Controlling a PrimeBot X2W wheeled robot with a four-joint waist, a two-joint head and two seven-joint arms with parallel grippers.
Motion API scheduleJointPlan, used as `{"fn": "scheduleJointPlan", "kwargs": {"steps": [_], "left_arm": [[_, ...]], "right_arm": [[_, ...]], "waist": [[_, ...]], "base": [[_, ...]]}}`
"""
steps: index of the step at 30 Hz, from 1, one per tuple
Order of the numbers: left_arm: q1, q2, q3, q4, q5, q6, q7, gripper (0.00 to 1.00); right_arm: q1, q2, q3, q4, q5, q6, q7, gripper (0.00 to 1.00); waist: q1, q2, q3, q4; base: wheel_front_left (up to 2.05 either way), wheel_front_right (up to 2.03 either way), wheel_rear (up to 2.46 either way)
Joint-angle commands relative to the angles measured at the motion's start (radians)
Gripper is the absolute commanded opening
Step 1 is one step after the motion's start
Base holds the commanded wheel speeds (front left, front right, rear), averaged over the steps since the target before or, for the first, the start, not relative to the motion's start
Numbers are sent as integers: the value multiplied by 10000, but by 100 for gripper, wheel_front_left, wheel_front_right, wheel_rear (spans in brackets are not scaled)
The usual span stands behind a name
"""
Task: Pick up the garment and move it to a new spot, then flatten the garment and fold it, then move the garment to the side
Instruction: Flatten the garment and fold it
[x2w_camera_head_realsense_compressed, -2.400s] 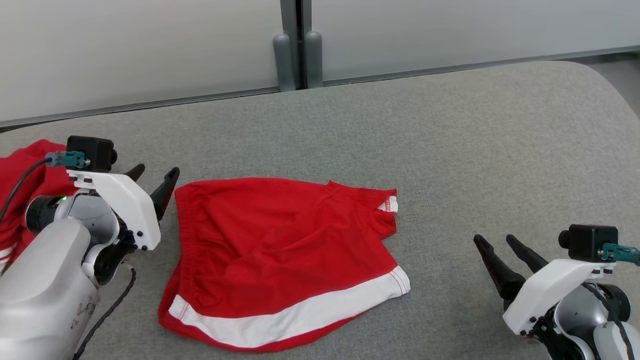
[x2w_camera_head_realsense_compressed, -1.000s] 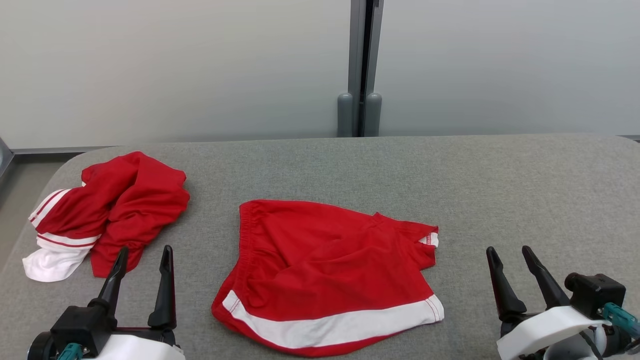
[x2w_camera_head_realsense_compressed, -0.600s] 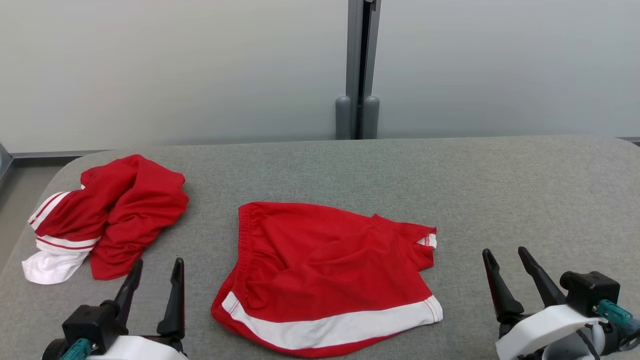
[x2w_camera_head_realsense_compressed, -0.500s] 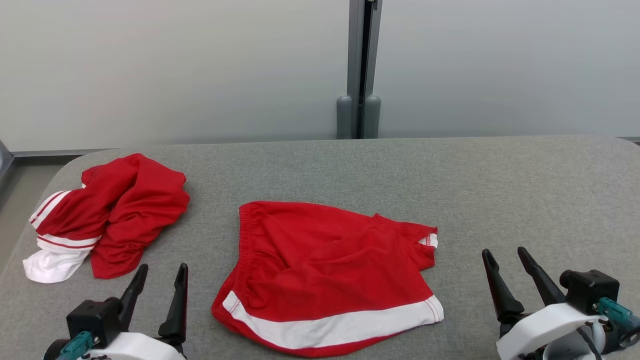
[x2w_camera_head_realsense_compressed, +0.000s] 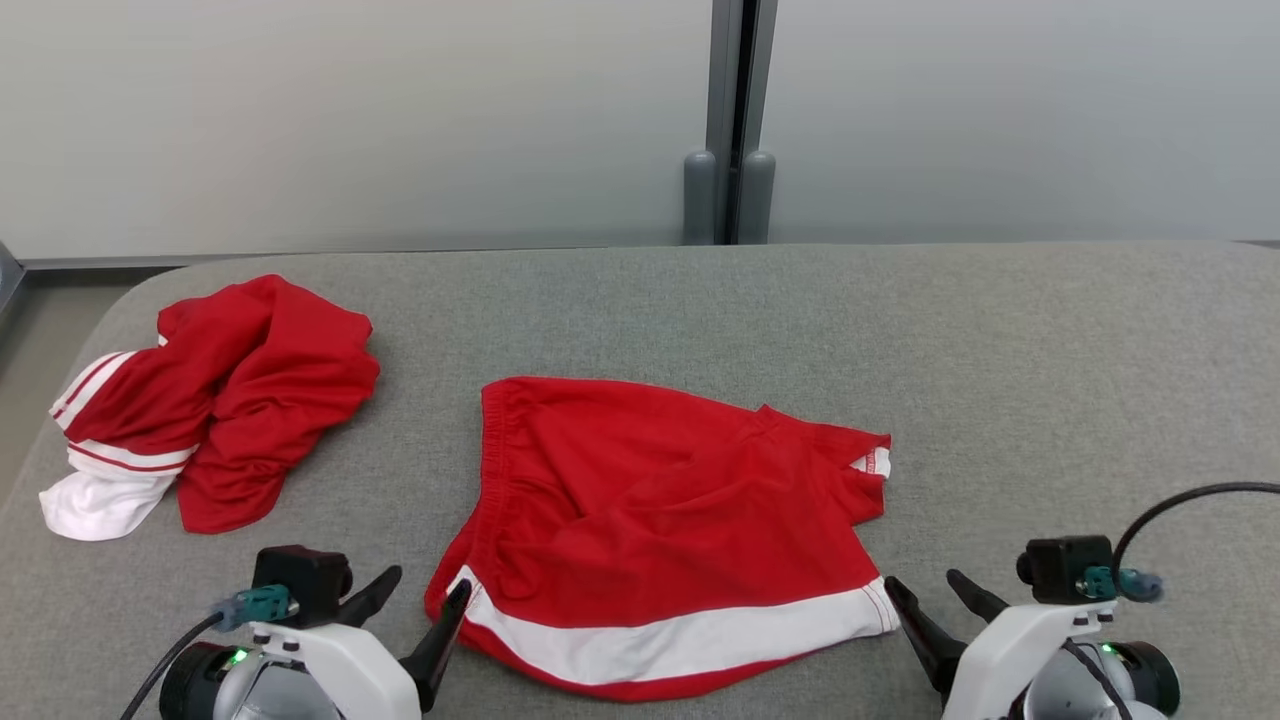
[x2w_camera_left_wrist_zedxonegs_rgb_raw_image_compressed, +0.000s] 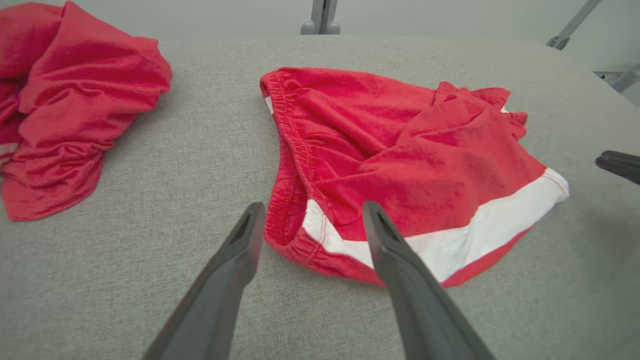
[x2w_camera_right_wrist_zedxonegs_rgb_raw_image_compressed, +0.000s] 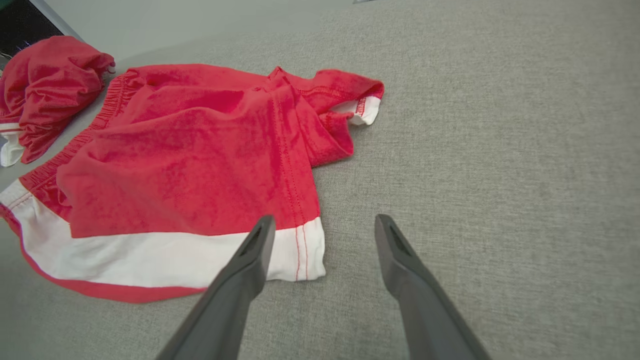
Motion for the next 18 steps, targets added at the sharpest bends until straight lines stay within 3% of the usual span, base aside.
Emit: {"fn": "scheduleJointPlan", "kwargs": {"steps": [1,9,18], "left_arm": [[-246,-11,-25,55,3,-84,60,100],[-1047,-222,-534,797,-21,-499,696,100],[-1672,-530,-861,1982,35,-933,634,100]], "right_arm": [[-147,3,36,72,114,16,90,100],[-746,192,343,830,403,17,638,100],[-925,266,630,1298,593,16,801,100]], "waist": [[0,0,200,4],[0,0,705,114],[0,0,933,181]], "base": [[0,0,0],[0,0,0],[0,0,0]]}}
